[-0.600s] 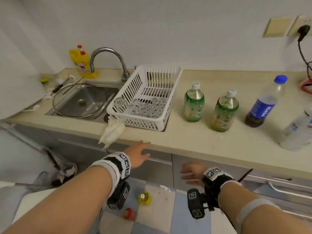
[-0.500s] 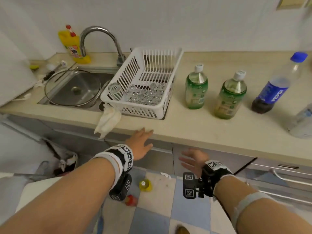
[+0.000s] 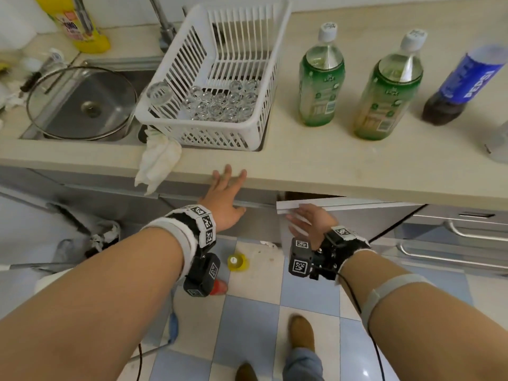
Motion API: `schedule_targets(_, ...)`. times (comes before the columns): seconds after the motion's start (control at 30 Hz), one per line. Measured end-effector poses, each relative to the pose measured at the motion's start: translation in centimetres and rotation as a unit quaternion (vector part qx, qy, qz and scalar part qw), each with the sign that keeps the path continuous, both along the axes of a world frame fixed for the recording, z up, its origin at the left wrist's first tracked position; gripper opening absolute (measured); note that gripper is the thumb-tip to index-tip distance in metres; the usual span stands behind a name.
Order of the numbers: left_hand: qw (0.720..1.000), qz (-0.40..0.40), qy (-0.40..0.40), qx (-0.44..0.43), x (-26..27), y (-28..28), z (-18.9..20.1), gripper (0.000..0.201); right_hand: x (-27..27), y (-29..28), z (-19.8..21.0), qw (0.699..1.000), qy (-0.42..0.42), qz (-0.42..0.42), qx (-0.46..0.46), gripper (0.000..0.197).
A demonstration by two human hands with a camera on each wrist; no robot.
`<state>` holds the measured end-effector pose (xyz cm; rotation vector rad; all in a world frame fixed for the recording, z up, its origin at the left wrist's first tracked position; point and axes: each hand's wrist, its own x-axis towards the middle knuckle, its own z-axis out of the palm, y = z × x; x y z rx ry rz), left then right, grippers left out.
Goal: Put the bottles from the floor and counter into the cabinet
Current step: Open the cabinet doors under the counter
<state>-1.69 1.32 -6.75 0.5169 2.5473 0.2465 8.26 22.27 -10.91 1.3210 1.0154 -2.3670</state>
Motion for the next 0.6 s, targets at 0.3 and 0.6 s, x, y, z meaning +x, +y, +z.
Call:
schedule_targets(0.3,0.999,-0.032,0.031,0.027,5.0,2.1,0.4,0.066,12.5,-0.2,0.4,0.943,-0.127,0.163,0.261,0.025)
schedule_targets(0.6,0.989,-0.135,-0.033,0.046,10.2,3.0,-0.1,0.042,23.4,0.7,1.7,0.71,-0.301,0.265,0.579,0.077)
